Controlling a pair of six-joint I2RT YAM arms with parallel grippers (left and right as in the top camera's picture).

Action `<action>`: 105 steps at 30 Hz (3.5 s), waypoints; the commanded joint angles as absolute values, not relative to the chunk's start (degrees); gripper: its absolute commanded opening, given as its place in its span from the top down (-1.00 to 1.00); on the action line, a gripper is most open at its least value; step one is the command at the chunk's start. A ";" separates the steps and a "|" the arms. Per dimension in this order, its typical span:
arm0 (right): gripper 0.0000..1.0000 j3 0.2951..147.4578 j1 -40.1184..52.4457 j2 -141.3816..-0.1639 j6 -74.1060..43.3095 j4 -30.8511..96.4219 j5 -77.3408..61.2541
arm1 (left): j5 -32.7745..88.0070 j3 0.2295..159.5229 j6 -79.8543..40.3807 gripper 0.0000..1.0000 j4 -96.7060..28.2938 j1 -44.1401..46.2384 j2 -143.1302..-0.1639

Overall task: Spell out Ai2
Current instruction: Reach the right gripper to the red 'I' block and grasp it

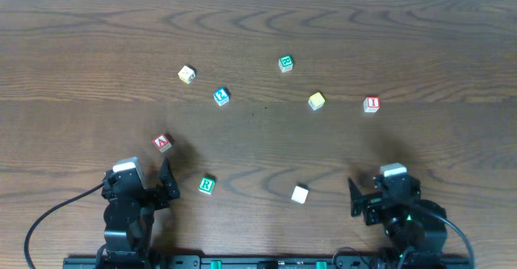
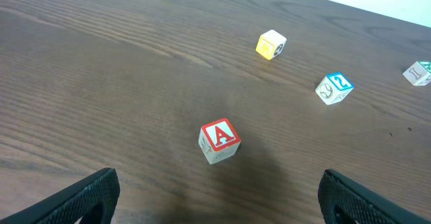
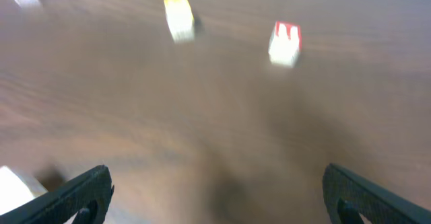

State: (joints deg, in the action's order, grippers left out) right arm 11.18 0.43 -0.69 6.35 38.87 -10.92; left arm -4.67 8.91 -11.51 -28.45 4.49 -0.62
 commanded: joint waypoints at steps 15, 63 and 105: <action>-0.98 10.83 -0.21 -1.15 -46.70 11.81 -20.75 | -4.67 7.88 -10.28 -0.91 -28.42 4.05 -0.25; -0.77 88.49 -2.92 -119.22 6.59 52.82 3.09 | -4.67 7.88 -10.28 -0.91 -28.42 4.05 -0.25; 0.29 84.36 -2.96 -120.16 6.50 49.04 -2.22 | -4.67 7.88 -10.28 -0.91 -28.42 4.05 -0.25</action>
